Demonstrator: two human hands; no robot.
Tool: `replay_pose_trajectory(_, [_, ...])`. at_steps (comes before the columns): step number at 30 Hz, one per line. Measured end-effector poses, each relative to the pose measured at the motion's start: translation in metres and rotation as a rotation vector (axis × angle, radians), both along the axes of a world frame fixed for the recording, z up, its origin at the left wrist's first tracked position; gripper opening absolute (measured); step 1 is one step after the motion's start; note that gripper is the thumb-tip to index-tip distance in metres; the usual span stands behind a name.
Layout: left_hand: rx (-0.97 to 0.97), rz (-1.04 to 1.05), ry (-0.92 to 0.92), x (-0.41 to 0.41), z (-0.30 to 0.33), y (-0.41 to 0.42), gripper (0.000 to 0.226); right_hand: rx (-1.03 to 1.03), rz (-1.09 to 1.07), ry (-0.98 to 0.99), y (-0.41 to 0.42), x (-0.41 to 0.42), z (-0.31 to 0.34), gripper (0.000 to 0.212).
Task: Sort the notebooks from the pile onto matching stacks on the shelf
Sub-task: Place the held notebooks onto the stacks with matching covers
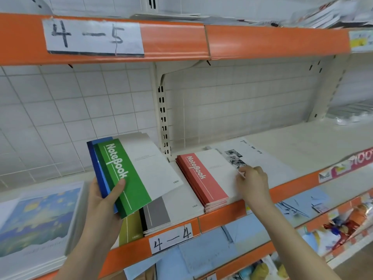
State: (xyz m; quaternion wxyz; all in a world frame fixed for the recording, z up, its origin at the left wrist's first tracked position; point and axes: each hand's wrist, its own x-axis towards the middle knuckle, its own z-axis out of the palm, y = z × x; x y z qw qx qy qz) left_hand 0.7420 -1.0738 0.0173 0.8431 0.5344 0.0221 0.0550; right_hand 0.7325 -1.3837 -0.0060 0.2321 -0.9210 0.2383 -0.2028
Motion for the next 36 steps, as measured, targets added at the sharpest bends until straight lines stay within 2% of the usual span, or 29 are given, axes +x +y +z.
replay_pose_trajectory(3, [0.015,-0.005,-0.001,-0.001,0.0,0.0,0.042,-0.088,0.035,-0.072,0.005,-0.008,0.005,0.034])
replay_pose_trajectory(5, [0.02,-0.005,-0.001,-0.002,0.001,0.0,0.042,-0.09,0.279,-0.13,0.013,-0.017,0.012,0.036])
replay_pose_trajectory(7, [0.022,-0.002,-0.005,-0.003,0.001,0.0,0.042,-0.057,0.597,-0.047,0.024,-0.026,0.015,0.043])
replay_pose_trajectory(9, [0.021,-0.006,-0.01,-0.004,0.002,0.0,0.044,-0.074,0.756,0.048,0.032,-0.031,0.012,0.05])
replay_pose_trajectory(14, [0.016,-0.012,-0.01,-0.01,0.001,0.0,0.044,-0.046,0.763,-0.012,0.037,-0.029,0.004,0.08])
replay_pose_trajectory(21, [-0.013,-0.024,0.013,-0.022,-0.001,0.01,0.034,-0.023,0.698,-0.032,0.044,-0.033,0.009,0.044])
replay_pose_trajectory(23, [-0.039,-0.042,0.037,-0.025,0.0,0.014,0.028,0.078,0.654,-0.13,0.059,-0.033,0.017,0.04])
replay_pose_trajectory(25, [-0.036,-0.066,0.041,-0.028,0.001,0.018,0.028,0.276,0.646,-0.189,0.085,-0.033,0.031,0.033])
replay_pose_trajectory(28, [0.017,-0.068,0.003,-0.033,0.005,0.026,0.028,0.548,0.726,-0.103,0.126,-0.022,0.043,0.027])
replay_pose_trajectory(31, [0.069,-0.032,-0.055,-0.036,0.013,0.045,0.029,0.724,0.723,-0.107,0.159,-0.007,0.047,0.034])
replay_pose_trajectory(34, [0.112,0.073,-0.087,-0.038,0.02,0.077,0.026,0.802,0.66,-0.204,0.184,0.004,0.05,0.024])
replay_pose_trajectory(36, [0.147,0.187,-0.087,-0.04,0.023,0.106,0.023,0.823,0.617,-0.285,0.199,0.01,0.052,0.028])
